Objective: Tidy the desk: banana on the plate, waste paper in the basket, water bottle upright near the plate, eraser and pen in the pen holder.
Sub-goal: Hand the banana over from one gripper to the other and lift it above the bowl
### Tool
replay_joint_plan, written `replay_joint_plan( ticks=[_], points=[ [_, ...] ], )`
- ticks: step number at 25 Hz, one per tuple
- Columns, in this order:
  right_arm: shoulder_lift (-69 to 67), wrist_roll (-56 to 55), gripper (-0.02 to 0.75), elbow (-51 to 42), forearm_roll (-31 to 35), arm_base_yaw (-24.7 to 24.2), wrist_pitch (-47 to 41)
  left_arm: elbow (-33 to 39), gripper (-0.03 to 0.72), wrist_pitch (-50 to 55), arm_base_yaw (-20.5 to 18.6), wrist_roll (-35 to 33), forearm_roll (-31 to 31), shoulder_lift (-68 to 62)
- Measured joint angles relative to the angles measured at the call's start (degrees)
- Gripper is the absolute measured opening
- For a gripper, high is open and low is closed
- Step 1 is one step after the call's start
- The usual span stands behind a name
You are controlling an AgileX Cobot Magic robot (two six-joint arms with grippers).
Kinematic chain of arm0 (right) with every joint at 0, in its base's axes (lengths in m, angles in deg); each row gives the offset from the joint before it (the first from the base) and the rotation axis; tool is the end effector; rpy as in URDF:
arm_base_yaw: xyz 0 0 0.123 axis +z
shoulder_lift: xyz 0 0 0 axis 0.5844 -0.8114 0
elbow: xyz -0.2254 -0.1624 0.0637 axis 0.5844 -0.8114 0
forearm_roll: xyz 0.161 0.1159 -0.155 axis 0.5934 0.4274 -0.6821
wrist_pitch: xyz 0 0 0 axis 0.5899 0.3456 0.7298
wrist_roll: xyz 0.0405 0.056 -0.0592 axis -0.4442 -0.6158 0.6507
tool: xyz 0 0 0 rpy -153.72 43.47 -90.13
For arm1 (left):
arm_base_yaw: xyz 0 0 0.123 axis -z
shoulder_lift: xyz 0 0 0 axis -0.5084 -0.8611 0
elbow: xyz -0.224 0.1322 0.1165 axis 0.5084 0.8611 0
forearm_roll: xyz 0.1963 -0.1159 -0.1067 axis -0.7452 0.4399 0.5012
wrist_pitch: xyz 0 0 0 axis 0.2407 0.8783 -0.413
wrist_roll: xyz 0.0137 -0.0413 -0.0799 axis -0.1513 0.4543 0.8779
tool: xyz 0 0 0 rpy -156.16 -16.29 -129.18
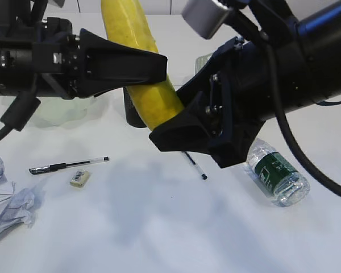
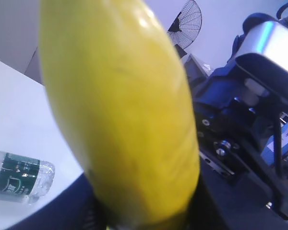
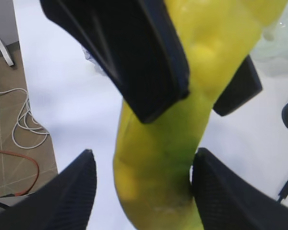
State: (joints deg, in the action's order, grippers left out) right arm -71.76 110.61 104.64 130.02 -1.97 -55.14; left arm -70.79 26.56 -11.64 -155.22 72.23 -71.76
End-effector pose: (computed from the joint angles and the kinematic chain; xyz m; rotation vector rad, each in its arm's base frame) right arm 0.2130 0.1923 0.3295 -1.3432 1.8533 0.6154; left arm 0.2502 -0.1733 0.2916 0.8029 1.6890 -1.5290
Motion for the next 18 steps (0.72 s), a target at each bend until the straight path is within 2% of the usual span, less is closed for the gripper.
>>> replay_joint_plan(
  ticks=[5, 13, 18],
  points=[
    [1.4, -1.0, 0.471, 0.0, -2.7, 0.0, -0.2, 0.0, 0.307, -0.6, 0.0, -0.2, 0.0, 0.0],
    [6.0, -16.7, 0.505, 0.0, -19.7, 0.0, -3.7, 0.0, 0.307, -1.1, 0.0, -1.0, 0.0, 0.0],
    [6.1, -27.1, 0.505, 0.0, -25.8, 0.0, -9.5, 0.0, 0.307, -1.1, 0.0, -1.5, 0.0, 0.0]
  ],
)
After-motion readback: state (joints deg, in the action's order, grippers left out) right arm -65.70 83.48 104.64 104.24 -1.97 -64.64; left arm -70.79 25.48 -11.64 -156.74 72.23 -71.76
